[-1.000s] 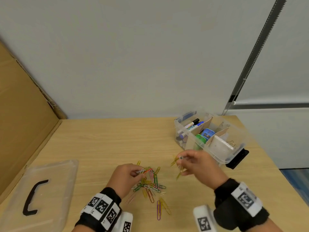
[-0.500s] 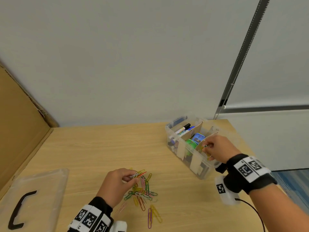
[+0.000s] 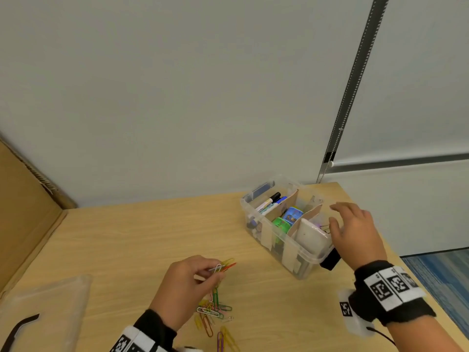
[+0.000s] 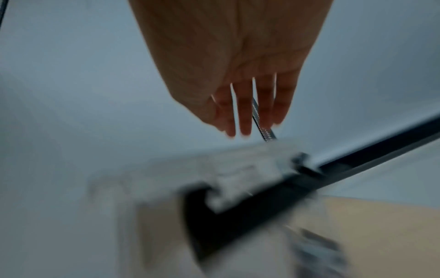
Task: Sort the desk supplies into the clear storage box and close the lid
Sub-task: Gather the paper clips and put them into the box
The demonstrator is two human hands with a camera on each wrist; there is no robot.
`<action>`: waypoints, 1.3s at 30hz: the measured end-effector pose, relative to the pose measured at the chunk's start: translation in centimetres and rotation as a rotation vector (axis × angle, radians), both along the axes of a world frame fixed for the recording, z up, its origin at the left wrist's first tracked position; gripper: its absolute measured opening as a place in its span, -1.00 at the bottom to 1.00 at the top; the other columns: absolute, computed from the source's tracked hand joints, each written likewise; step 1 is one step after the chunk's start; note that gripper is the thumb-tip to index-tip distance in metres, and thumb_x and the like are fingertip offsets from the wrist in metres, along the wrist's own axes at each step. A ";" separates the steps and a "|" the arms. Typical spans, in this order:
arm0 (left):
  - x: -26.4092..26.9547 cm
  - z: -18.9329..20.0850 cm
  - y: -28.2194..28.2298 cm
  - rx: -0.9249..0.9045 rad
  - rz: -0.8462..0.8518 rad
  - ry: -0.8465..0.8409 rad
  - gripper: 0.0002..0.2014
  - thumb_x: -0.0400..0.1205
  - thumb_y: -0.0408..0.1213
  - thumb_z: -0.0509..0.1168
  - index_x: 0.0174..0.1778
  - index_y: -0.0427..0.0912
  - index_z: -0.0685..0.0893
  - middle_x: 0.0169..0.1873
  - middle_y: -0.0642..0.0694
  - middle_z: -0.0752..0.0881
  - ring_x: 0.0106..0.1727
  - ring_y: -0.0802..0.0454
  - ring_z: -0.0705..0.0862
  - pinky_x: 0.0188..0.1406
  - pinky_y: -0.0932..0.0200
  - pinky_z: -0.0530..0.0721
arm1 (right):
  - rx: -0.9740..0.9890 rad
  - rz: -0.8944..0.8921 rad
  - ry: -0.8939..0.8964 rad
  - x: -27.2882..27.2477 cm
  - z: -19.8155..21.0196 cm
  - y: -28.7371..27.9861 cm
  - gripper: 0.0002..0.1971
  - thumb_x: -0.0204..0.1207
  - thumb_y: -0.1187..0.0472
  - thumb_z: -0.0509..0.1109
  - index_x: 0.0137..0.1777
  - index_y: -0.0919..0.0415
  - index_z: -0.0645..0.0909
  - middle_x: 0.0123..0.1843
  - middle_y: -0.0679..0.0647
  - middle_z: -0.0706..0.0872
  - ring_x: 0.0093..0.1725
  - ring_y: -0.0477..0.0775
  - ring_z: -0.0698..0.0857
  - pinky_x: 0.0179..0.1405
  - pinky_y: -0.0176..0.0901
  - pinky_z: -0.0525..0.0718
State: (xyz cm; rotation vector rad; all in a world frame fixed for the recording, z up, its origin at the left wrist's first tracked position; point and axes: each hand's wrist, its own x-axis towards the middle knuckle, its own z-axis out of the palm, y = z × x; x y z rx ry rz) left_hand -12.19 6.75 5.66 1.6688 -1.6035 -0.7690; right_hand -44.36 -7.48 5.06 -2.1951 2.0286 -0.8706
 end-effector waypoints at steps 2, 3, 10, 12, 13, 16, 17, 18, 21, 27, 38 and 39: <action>-2.4 1.3 -1.6 -0.030 -0.054 0.023 -0.85 0.50 -0.20 0.48 -0.03 0.05 0.82 -0.24 0.20 0.76 -0.14 0.25 0.73 -0.13 0.23 0.76 | 0.099 -0.031 0.028 -0.8 -2.1 0.4 -0.53 0.65 0.11 0.20 0.51 0.30 0.41 0.57 0.19 0.39 0.50 0.24 0.37 0.50 0.10 0.38; -3.9 2.0 -2.5 -0.058 -0.087 0.037 -0.84 0.50 -0.21 0.48 -0.02 0.02 0.82 -0.24 0.18 0.76 -0.16 0.23 0.73 -0.12 0.21 0.76 | 0.152 -0.031 -0.027 -0.9 -2.9 0.6 -0.48 0.69 0.08 0.12 0.58 0.31 0.31 0.65 0.16 0.26 0.58 0.20 0.28 0.56 0.07 0.31; -14.1 5.0 -9.8 -0.151 -0.266 -0.081 -0.77 0.55 -0.19 0.41 0.11 -0.09 0.78 -0.12 -0.07 0.79 -0.17 0.09 0.68 -0.06 0.21 0.64 | 0.123 -0.001 -0.199 -0.4 -4.5 0.8 -0.46 0.70 0.10 0.00 0.64 0.30 0.17 0.72 0.04 0.06 0.63 0.11 0.21 0.54 0.02 0.31; -15.9 4.5 -11.5 -0.091 -0.314 -0.309 -0.80 0.60 -0.21 0.34 0.09 -0.12 0.77 -0.17 -0.15 0.75 -0.18 -0.01 0.64 -0.11 0.16 0.57 | 0.115 0.003 -0.193 -0.5 -4.6 0.8 -0.45 0.70 0.09 -0.01 0.64 0.31 0.17 0.71 0.05 0.06 0.64 0.10 0.22 0.55 0.03 0.33; -16.5 4.0 -12.2 -0.045 -0.341 -0.438 -0.81 0.62 -0.24 0.30 0.05 -0.17 0.77 -0.18 -0.19 0.72 -0.16 -0.06 0.62 -0.14 0.13 0.54 | 0.110 0.004 -0.191 -0.4 -4.6 0.8 -0.44 0.69 0.07 -0.03 0.64 0.31 0.18 0.71 0.06 0.07 0.63 0.11 0.23 0.54 0.04 0.35; -17.9 2.5 -13.8 0.127 -0.406 -0.706 -0.80 0.65 -0.35 0.22 0.07 -0.29 0.73 -0.06 -0.27 0.70 0.06 -0.19 0.67 -0.12 0.05 0.52 | 0.090 0.019 -0.188 -0.3 -4.6 1.0 -0.35 0.63 -0.05 -0.15 0.63 0.31 0.18 0.71 0.07 0.09 0.63 0.08 0.22 0.52 0.04 0.37; -18.1 2.2 -14.2 0.159 -0.420 -0.750 -0.79 0.65 -0.37 0.21 0.09 -0.32 0.71 -0.05 -0.29 0.71 0.10 -0.22 0.68 -0.12 0.04 0.52 | 0.089 0.019 -0.192 -0.3 -4.6 1.0 -0.36 0.64 -0.04 -0.14 0.64 0.30 0.17 0.71 0.06 0.07 0.64 0.07 0.21 0.53 0.05 0.37; -18.3 2.1 -14.5 0.180 -0.429 -0.770 -0.79 0.65 -0.38 0.21 0.11 -0.35 0.68 -0.04 -0.31 0.70 0.12 -0.23 0.68 -0.09 0.04 0.53 | 0.091 0.016 -0.199 -0.2 -4.5 1.0 -0.40 0.67 0.00 -0.11 0.64 0.29 0.16 0.71 0.05 0.06 0.64 0.07 0.21 0.53 0.06 0.37; -18.3 2.3 -14.9 0.187 -0.431 -0.756 -0.79 0.63 -0.42 0.23 0.14 -0.40 0.64 0.15 -0.37 0.67 0.22 -0.25 0.63 0.02 0.08 0.50 | 0.093 0.006 -0.215 -0.1 -4.6 1.1 -0.45 0.68 0.09 -0.03 0.64 0.28 0.16 0.72 0.04 0.06 0.63 0.10 0.22 0.52 0.08 0.38; -14.6 2.2 -10.6 -0.192 -0.355 -0.460 -0.60 0.66 -0.31 0.19 0.45 -0.07 0.50 0.35 -0.09 0.61 0.35 -0.02 0.56 0.36 0.08 0.53 | 0.138 -0.041 -0.137 -0.2 -4.3 1.0 -0.48 0.68 0.11 0.01 0.60 0.29 0.25 0.70 0.11 0.13 0.56 0.26 0.31 0.46 0.19 0.43; 4.7 -7.4 -2.4 0.305 0.013 -0.598 -0.49 0.71 -0.35 0.02 0.62 -0.13 0.21 0.58 -0.06 0.29 0.56 -0.03 0.25 0.56 0.15 0.28 | 0.097 0.501 0.098 10.7 -1.9 8.6 -0.53 0.56 0.03 0.16 0.43 0.18 0.42 0.33 0.04 0.43 0.27 0.08 0.45 0.29 0.01 0.54; 5.2 -7.9 -2.3 0.343 -0.021 -0.609 -0.47 0.70 -0.37 0.01 0.63 -0.15 0.17 0.60 -0.08 0.24 0.58 -0.06 0.21 0.58 0.13 0.25 | 0.231 0.556 0.099 12.2 -2.8 9.0 -0.48 0.56 -0.04 0.19 0.47 0.17 0.37 0.35 0.02 0.37 0.31 0.06 0.42 0.31 -0.03 0.54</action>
